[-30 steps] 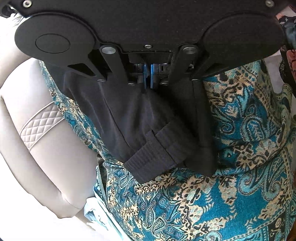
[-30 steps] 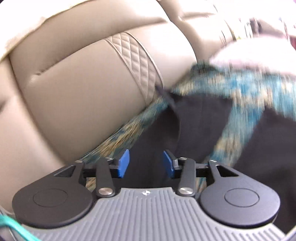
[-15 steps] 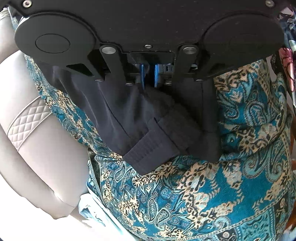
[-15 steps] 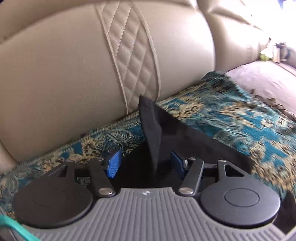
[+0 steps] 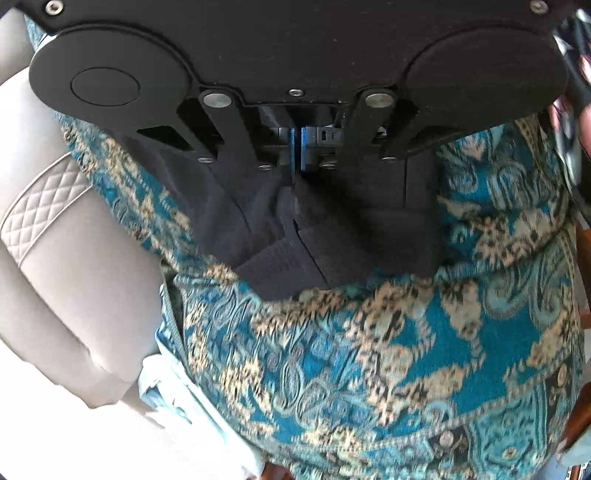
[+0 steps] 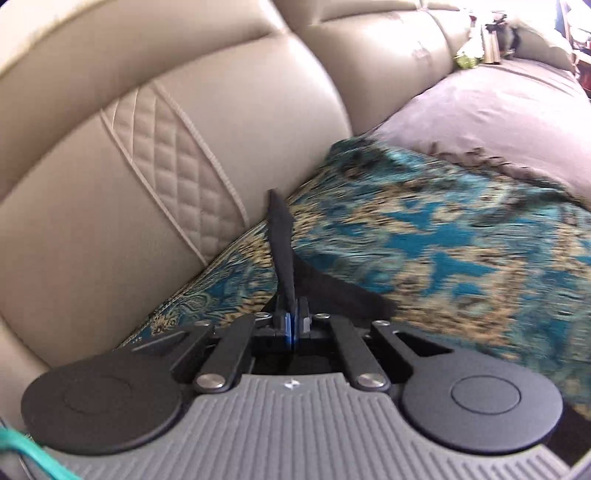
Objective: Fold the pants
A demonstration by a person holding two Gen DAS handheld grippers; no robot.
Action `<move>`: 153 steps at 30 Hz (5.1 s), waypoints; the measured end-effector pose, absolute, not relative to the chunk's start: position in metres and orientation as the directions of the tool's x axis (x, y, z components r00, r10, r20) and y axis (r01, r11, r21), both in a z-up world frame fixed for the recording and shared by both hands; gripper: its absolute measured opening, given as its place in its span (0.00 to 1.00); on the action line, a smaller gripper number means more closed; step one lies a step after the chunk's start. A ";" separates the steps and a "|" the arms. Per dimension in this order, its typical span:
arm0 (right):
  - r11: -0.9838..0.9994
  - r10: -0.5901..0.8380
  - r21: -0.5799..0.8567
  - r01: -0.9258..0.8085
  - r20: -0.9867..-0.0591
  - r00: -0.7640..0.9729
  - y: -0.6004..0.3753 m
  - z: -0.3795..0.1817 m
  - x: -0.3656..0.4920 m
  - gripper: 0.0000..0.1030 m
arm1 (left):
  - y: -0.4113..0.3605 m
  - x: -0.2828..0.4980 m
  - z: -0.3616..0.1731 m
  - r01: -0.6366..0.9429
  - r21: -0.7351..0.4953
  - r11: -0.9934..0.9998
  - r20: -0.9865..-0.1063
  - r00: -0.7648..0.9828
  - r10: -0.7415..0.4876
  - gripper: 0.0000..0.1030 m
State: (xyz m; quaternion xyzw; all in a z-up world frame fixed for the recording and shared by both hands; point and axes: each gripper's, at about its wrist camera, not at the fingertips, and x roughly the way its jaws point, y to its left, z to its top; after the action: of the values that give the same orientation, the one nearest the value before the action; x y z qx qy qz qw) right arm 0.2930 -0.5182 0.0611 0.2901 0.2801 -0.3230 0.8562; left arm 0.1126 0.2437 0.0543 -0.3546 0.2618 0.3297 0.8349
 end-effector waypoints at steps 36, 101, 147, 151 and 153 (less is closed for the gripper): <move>0.528 -0.451 0.201 0.825 -0.757 0.473 -0.492 0.023 0.067 0.04 | 0.264 0.088 0.069 -0.695 -0.171 0.698 -0.735 0.562 0.379 0.03; 0.903 0.399 0.079 -0.422 -0.518 0.756 -0.035 0.016 0.222 0.76 | 0.256 0.160 0.031 -0.603 0.065 0.795 -0.569 0.632 0.526 0.46; 0.475 -0.210 0.537 0.697 -0.700 0.683 -0.574 0.016 0.024 0.88 | 0.257 0.157 0.026 -0.589 0.078 0.805 -0.528 0.660 0.534 0.68; 0.427 -0.191 0.545 0.721 -0.725 0.661 -0.572 -0.002 0.000 0.88 | 0.256 0.157 0.026 -0.589 0.078 0.804 -0.528 0.660 0.535 0.68; 0.408 -0.164 0.576 0.708 -0.717 0.677 -0.570 -0.006 -0.007 0.88 | 0.256 0.157 0.026 -0.589 0.080 0.804 -0.528 0.659 0.536 0.69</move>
State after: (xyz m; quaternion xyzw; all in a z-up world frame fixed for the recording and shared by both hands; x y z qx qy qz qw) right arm -0.0068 -0.5697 -0.0061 0.4680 0.2908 -0.2770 0.7872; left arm 0.1572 0.2559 0.0261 -0.0490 0.2735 0.3092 0.9095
